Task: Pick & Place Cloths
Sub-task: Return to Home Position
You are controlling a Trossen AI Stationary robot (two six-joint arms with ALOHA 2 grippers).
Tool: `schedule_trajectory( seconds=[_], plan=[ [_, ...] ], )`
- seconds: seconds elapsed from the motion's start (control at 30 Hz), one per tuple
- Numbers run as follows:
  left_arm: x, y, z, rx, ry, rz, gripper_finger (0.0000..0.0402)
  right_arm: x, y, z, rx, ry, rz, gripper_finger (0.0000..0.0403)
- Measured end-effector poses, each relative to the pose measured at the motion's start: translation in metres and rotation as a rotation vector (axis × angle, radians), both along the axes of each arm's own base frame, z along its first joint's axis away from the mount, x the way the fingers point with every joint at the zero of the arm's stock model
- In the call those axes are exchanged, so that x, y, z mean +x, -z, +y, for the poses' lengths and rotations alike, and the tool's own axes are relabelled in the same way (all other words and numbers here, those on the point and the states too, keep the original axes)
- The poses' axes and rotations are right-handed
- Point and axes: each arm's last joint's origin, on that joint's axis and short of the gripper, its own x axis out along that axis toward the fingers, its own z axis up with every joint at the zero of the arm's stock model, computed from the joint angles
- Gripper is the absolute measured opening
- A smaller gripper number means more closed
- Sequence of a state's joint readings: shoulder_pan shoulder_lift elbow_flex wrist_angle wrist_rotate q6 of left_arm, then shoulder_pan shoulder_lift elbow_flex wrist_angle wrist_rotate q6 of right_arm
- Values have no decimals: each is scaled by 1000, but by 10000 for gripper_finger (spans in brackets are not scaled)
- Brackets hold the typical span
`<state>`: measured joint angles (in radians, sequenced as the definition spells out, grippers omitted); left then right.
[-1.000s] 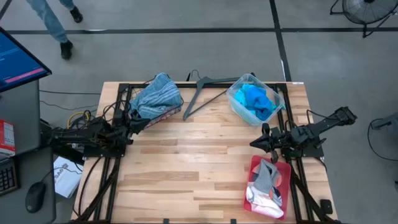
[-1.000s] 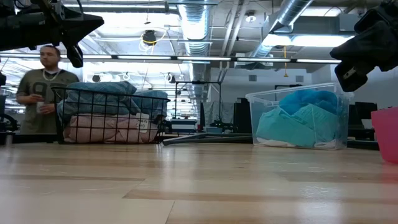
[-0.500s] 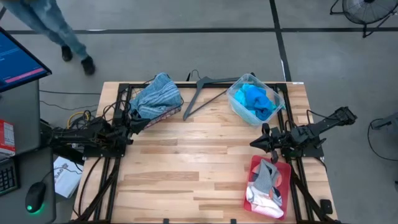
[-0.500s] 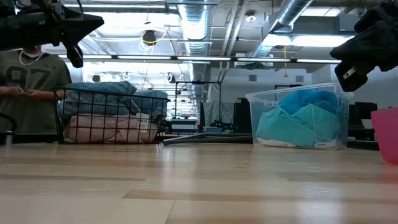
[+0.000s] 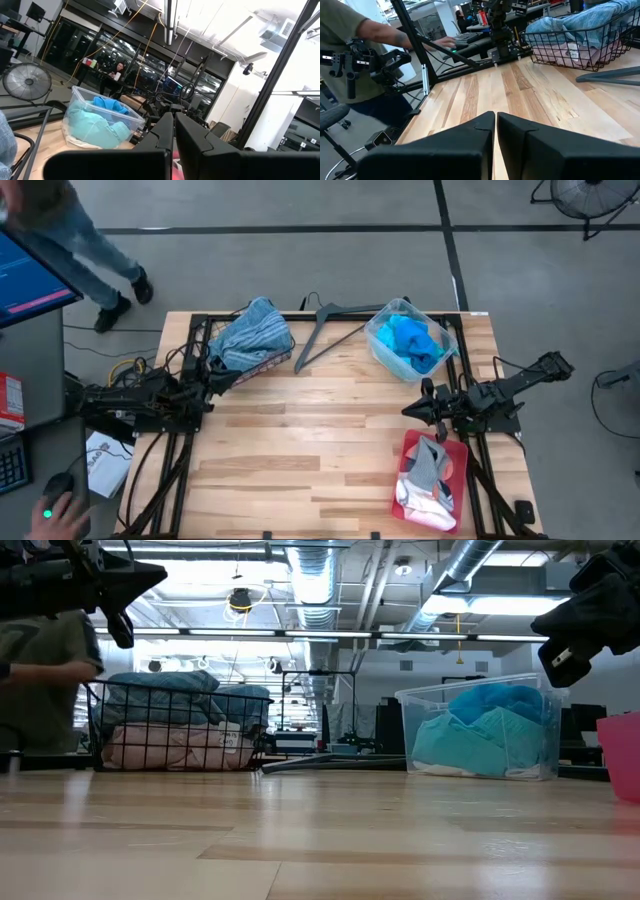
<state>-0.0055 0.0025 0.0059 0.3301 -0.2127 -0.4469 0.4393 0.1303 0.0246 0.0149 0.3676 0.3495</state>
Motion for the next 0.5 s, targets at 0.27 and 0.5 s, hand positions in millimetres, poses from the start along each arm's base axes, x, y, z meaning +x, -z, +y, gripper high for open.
schedule_trajectory(
  seconds=[0.27, 0.5],
  plan=[
    [0, 0, 0, 0, 0, -3, 2, 0, 0, 0, 0, 0, 0, 17],
    [0, -1, 0, 0, 0, -9, 2, 0, 0, 0, -1, 0, 1, 17]
  ],
)
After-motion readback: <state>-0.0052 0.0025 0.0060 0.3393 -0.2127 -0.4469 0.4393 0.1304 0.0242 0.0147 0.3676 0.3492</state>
